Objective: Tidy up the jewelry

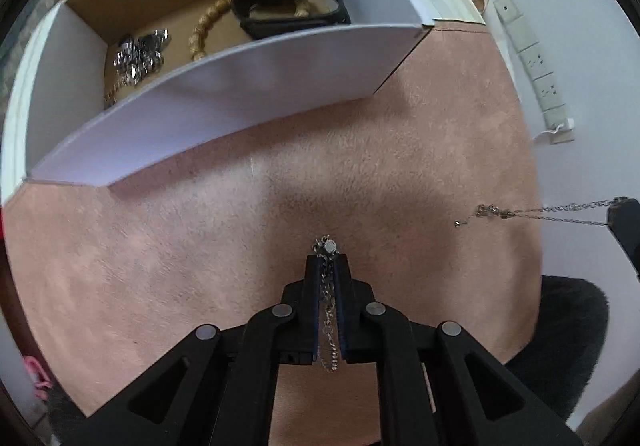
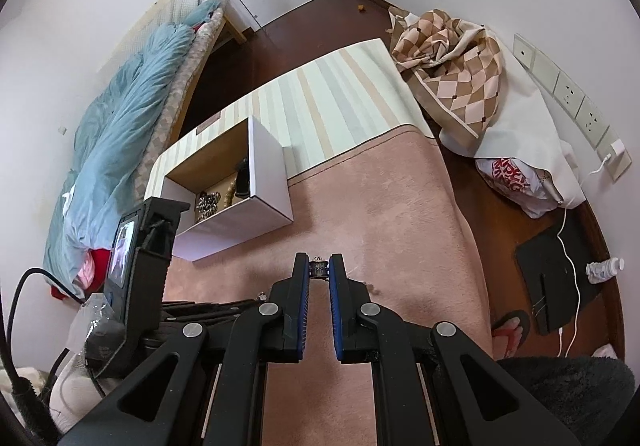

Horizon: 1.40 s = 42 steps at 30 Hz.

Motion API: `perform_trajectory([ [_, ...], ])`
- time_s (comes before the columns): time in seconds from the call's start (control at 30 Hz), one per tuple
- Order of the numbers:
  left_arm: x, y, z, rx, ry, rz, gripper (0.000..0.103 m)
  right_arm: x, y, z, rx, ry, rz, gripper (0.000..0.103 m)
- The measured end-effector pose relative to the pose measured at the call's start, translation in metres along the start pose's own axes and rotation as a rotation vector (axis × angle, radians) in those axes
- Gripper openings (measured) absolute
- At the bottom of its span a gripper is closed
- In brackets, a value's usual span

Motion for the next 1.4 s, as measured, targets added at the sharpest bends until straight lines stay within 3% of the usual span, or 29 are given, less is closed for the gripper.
perform_trajectory([
  [0.17,0.001,0.000,0.010,0.054,-0.026,-0.014,0.008,0.003,0.003,0.008,0.007,-0.024,0.009,0.010],
  [0.37,-0.004,0.010,0.003,0.045,-0.009,0.020,0.010,0.004,0.006,0.018,0.014,-0.051,0.017,0.010],
  [0.43,-0.006,0.013,-0.002,0.037,-0.001,0.031,0.036,0.004,0.006,0.020,0.018,-0.061,0.017,0.010],
  [0.47,-0.007,0.014,-0.004,0.034,0.008,0.040,0.070,0.004,0.007,0.020,0.018,-0.064,0.017,0.010],
  [0.5,-0.006,0.014,-0.006,0.029,0.014,0.043,0.081,0.004,0.007,0.021,0.019,-0.067,0.017,0.010],
  [0.73,-0.017,0.006,-0.020,0.040,0.061,0.035,0.081,0.003,0.007,0.021,0.021,-0.071,0.014,0.010],
  [0.87,-0.016,0.008,-0.013,0.033,0.027,0.063,0.080,0.002,0.003,0.022,0.012,-0.074,0.009,0.010],
  [0.93,-0.014,0.008,-0.006,0.036,0.002,0.078,0.059,0.001,0.001,0.025,0.012,-0.087,0.003,0.010],
  [0.97,-0.013,0.007,-0.003,0.049,-0.015,0.073,0.037,0.000,0.000,0.026,0.012,-0.091,0.001,0.010],
  [1.07,-0.013,0.008,0.001,0.065,-0.039,0.086,0.008,-0.001,-0.001,0.028,0.011,-0.099,-0.001,0.010],
  [1.4,-0.024,0.028,-0.016,0.001,0.013,0.169,0.005,-0.001,0.003,0.023,0.030,-0.090,0.001,0.010],
])
Point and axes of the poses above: each gripper's, at about its wrist camera, not at the fingertips, and y roughly against the way its jaws point, z to its right, x to its top, the point moved 1 cm from there along -y, roughly the way its jaws point, and after that the axes turned 8 degrees about -y, right-handed, at the moved point
